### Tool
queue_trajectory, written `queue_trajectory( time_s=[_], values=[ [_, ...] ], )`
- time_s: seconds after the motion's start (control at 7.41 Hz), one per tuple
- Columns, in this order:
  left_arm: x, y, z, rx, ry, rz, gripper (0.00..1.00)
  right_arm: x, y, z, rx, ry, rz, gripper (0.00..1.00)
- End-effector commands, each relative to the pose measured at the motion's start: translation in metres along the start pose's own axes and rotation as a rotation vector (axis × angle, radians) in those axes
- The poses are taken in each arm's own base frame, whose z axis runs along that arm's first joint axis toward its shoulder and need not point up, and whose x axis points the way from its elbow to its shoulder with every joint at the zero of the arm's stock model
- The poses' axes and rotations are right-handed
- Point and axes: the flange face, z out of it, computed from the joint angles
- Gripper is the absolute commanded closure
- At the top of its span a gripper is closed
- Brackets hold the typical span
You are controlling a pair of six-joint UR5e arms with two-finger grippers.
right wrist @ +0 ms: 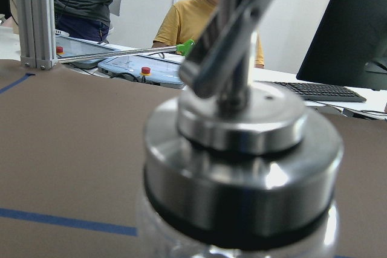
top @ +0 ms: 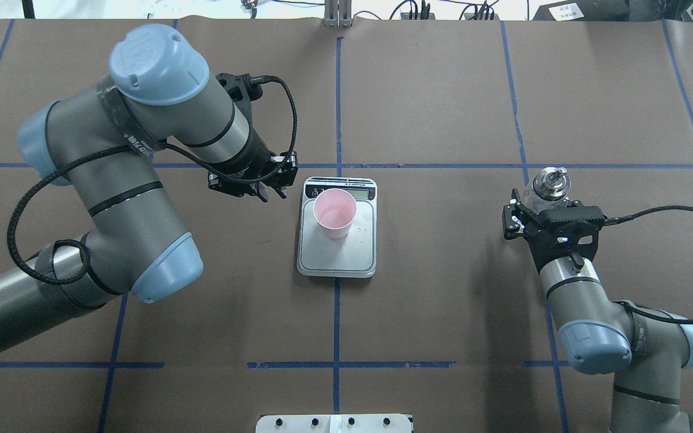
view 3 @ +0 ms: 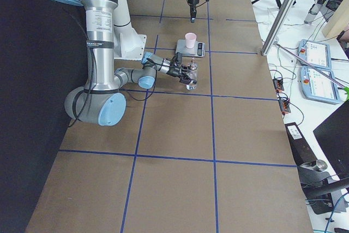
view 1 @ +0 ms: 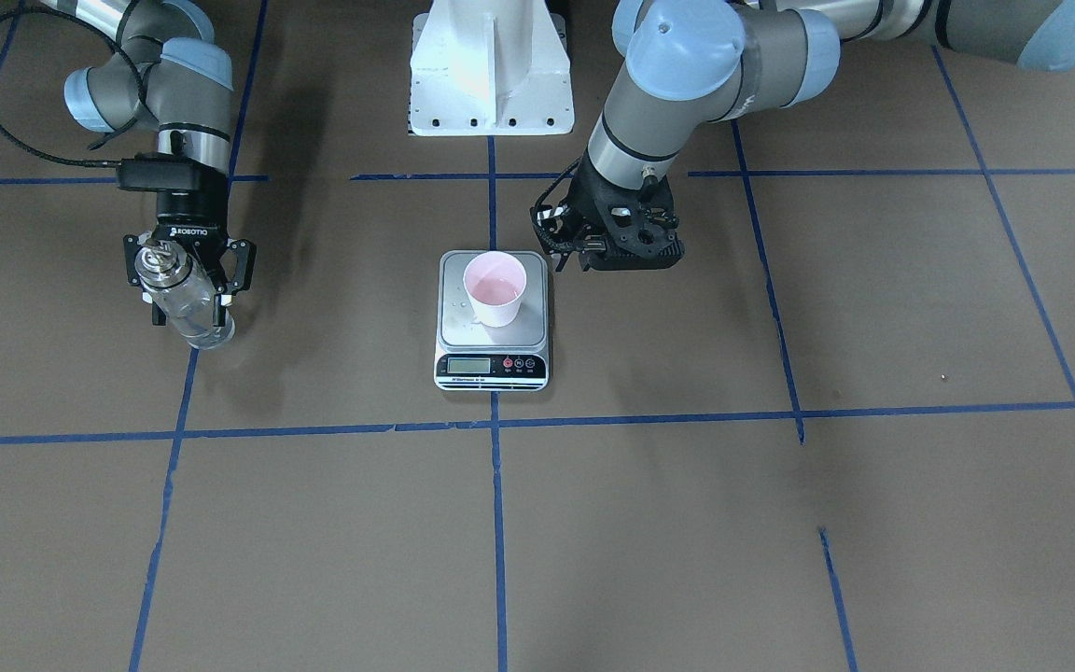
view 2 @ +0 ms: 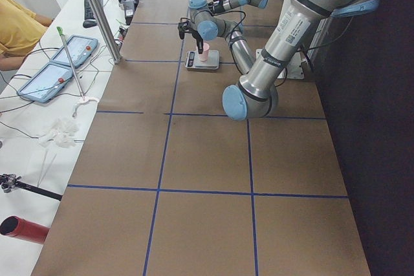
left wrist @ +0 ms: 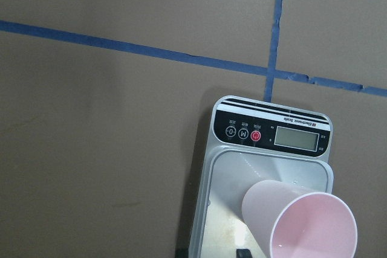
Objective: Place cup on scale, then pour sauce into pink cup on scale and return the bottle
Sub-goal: 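Lift the bottle with the right gripper toward the cup while the left arm withdraws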
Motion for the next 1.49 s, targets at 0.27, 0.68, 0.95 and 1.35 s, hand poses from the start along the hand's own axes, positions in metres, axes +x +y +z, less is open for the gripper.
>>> queue_trajectory(
  time_s=[0.27,0.68,0.95,1.35],
  values=[
    [-0.073,-0.047,-0.04,0.084,-0.043,0.109,0.62,-0.113,-0.073,-0.023,-0.102,0.136,-0.253,1.0],
    [-0.127,-0.075,-0.063,0.114,-0.085,0.196,0.62,-0.168,-0.068,-0.046,-0.177,0.172,-0.422,1.0],
    [-0.15,-0.086,-0.071,0.125,-0.108,0.229,0.62,-0.186,-0.074,-0.044,-0.171,0.181,-0.646,1.0],
    [-0.19,-0.099,-0.081,0.133,-0.147,0.302,0.62,-0.208,-0.072,-0.036,-0.162,0.197,-0.798,1.0]
  ],
)
